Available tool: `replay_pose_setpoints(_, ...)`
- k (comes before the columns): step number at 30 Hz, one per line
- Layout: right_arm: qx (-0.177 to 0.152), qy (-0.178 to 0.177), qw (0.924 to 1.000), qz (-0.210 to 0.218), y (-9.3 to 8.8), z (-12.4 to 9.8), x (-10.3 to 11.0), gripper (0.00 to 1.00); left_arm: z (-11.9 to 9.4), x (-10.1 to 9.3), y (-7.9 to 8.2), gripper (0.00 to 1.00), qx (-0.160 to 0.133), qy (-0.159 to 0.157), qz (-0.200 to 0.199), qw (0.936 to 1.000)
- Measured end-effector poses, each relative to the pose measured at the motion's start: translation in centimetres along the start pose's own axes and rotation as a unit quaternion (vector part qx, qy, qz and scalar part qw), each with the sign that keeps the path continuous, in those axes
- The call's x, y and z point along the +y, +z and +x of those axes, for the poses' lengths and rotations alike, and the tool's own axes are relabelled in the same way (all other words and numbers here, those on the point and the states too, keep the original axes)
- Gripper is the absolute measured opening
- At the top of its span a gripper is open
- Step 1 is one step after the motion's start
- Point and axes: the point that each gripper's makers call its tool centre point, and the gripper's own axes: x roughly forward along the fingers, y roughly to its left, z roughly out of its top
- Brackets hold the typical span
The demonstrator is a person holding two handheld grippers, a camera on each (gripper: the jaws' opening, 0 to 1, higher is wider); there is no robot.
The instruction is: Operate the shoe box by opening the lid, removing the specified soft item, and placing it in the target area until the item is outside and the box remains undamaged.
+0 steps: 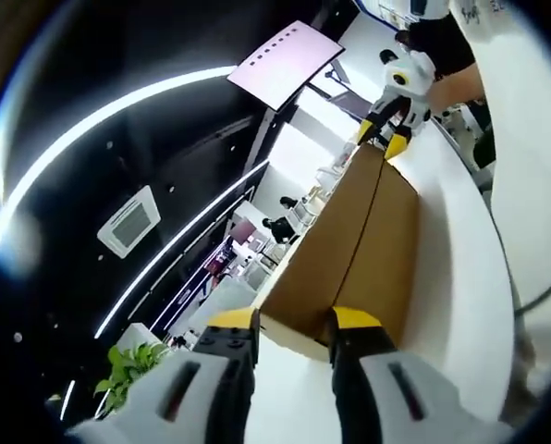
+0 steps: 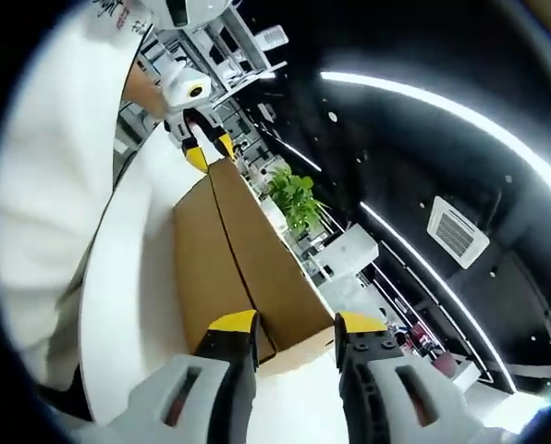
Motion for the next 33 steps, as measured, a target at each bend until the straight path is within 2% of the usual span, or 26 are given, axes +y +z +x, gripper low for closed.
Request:
replay_pose_setpoints(7, 0.001, -0.007, 0.9998, 0.021, 0.2, 0.1, -0.4, 0.32, 0.0, 0.1, 0.1, 0.3, 0.0, 0.002, -0.012, 0.9999)
replay_pose_setpoints(9, 0.003, -0.015, 0.9987, 0.048, 0.0, 0.0, -0.3, 0.32, 0.1, 0.1, 0.1, 0.3, 0.001, 0.003, -0.013, 0.9999)
replay_pose_setpoints(12, 0.001, -0.02, 0.9979, 0.061, 0.0, 0.0, -0.5, 0.32, 0.1, 0.2, 0.2, 0.31, 0.0, 0.006, -0.015, 0.9999)
replay_pose_setpoints(16, 0.0, -0.031, 0.9973, 0.067, 0.2, 0.1, -0.7, 0.32, 0.1, 0.4, 0.3, 0.31, -0.002, 0.009, -0.028, 0.9996)
replay_pose_setpoints(21, -0.01, -0.055, 0.9931, 0.103, 0.5, 0.1, -1.1, 0.31, 0.3, 0.6, 0.7, 0.31, -0.004, 0.013, -0.043, 0.999)
replay_pose_setpoints(26, -0.002, -0.071, 0.9931, 0.093, 0.1, 0.2, -1.3, 0.29, 0.5, 0.8, 1.3, 0.31, -0.003, 0.018, -0.048, 0.9987)
replay_pose_setpoints(33, 0.001, -0.094, 0.9895, 0.11, -0.2, 0.3, -1.6, 0.25, 0.7, 1.3, 1.8, 0.31, -0.009, 0.024, -0.078, 0.9966)
